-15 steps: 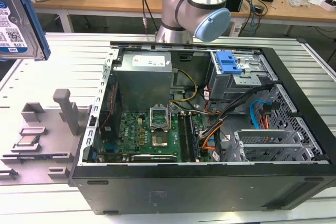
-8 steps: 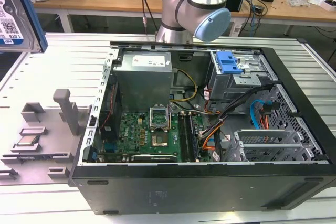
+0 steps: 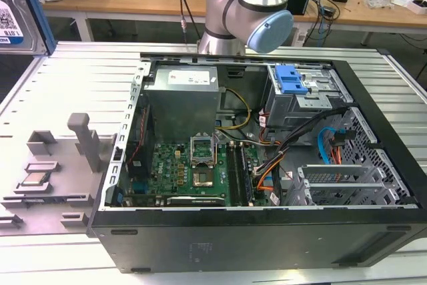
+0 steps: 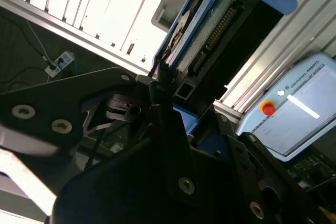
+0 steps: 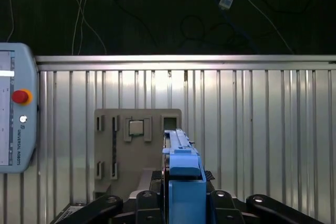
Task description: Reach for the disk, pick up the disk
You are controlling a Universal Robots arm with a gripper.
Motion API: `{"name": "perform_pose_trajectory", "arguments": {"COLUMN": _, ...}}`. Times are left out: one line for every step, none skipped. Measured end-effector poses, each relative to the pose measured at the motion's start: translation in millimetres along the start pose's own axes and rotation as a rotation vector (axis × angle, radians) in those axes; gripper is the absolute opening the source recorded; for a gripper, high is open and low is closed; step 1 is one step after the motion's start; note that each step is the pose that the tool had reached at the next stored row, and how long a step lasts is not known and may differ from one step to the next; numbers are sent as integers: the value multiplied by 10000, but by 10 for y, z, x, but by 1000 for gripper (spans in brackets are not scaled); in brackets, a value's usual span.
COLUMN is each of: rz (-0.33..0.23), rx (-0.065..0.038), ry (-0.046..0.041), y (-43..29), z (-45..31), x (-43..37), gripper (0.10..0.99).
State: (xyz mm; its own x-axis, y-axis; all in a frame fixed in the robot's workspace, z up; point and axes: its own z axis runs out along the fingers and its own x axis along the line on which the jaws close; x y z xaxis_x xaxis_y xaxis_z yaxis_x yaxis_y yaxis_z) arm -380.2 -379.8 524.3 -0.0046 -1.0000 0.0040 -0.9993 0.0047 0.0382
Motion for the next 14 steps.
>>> {"name": "perform_pose_trajectory", "arguments": {"rz": 0, "rx": 0, "ry": 0, "y": 0, "z": 0, "x": 0, "gripper": 365}}
{"name": "perform_pose_trajectory", "arguments": {"rz": 0, "rx": 1, "ry": -1, "y": 0, "z": 0, "x": 0, "gripper": 365}}
{"name": "perform_pose_trajectory", "arguments": {"rz": 0, "rx": 1, "ry": -2, "y": 0, "z": 0, "x": 0, "gripper": 365}}
{"name": "perform_pose_trajectory", "arguments": {"rz": 0, "rx": 0, "ry": -1, "y": 0, "z": -1, "x": 0, "gripper": 365}}
{"name": "perform_pose_trajectory", "arguments": {"rz": 0, "rx": 0, "ry": -1, "y": 0, "z": -1, "x": 0, "gripper": 365}}
{"name": "perform_pose_trajectory", "arguments": {"rz": 1, "rx": 0, "ry": -2, "y": -8, "z": -1, "x": 0, "gripper": 365}}
{"name": "perform_pose_trajectory", "arguments": {"rz": -1, "rx": 1, "ry": 2, "y": -36, "z": -2, "x": 0, "gripper": 365}}
{"name": "perform_pose_trajectory", "arguments": {"rz": 0, "rx": 1, "ry": 4, "y": -87, "z": -4, "x": 0, "gripper": 365}}
{"name": "perform_pose_trajectory", "arguments": {"rz": 1, "rx": 1, "ry": 4, "y": -115, "z": -5, "x": -1, "gripper": 365}}
{"name": "perform_pose_trajectory", "arguments": {"rz": 0, "rx": -1, "ry": 5, "y": -149, "z": -7, "x": -1, "gripper": 365}}
{"name": "perform_pose_trajectory", "arguments": {"rz": 0, "rx": 0, "ry": 5, "y": -216, "z": -9, "x": -1, "gripper": 365}}
{"name": "perform_pose_trajectory", "arguments": {"rz": 1, "rx": 0, "ry": 6, "y": -250, "z": -10, "x": -1, "gripper": 365}}
{"name": "perform_pose_trajectory", "arguments": {"rz": 0, "rx": 0, "ry": 7, "y": -303, "z": -12, "x": -2, "gripper": 365}}
{"name": "perform_pose_trajectory", "arguments": {"rz": 0, "rx": 0, "ry": 7, "y": -342, "z": -14, "x": -2, "gripper": 365}}
